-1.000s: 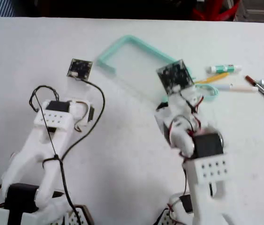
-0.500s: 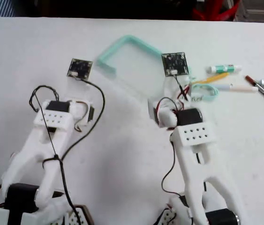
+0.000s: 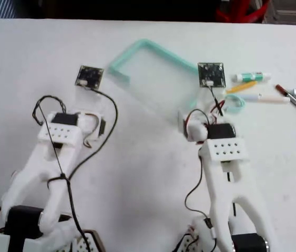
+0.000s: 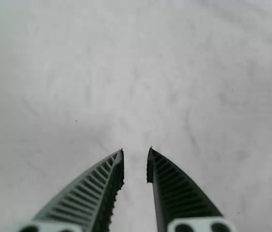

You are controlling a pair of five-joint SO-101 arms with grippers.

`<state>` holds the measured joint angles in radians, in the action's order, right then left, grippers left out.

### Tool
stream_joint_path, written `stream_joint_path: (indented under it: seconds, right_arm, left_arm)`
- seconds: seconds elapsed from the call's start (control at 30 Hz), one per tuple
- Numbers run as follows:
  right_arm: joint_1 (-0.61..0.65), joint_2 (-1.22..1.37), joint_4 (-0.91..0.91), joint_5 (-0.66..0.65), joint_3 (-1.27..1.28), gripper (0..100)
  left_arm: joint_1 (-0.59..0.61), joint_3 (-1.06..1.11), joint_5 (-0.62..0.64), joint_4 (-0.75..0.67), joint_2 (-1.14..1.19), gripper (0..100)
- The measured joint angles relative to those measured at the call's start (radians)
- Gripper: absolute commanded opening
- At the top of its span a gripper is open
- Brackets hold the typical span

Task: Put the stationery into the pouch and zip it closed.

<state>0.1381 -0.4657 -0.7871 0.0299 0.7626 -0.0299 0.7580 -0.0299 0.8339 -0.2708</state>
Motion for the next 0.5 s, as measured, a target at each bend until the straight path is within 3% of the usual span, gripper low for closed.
stream_joint_path:
  seconds: [0.07, 0.2, 0.4, 0.5]
  right_arm:
    - [0.0, 0.0, 0.0, 0.0, 0.018, 22.4]
    - [-0.005, 0.0, 0.0, 0.0, 0.026, 0.4]
    - [0.0, 0.0, 0.015, 0.0, 0.044, 17.9]
    - [0.0, 0.0, 0.055, 0.0, 0.074, 15.9]
  left_arm:
    - [0.0, 0.0, 0.0, 0.0, 0.0, 10]
    - [0.0, 0.0, 0.0, 0.0, 0.0, 10]
    - [0.0, 0.0, 0.0, 0.0, 0.0, 10]
    - [0.0, 0.0, 0.0, 0.0, 0.0, 10]
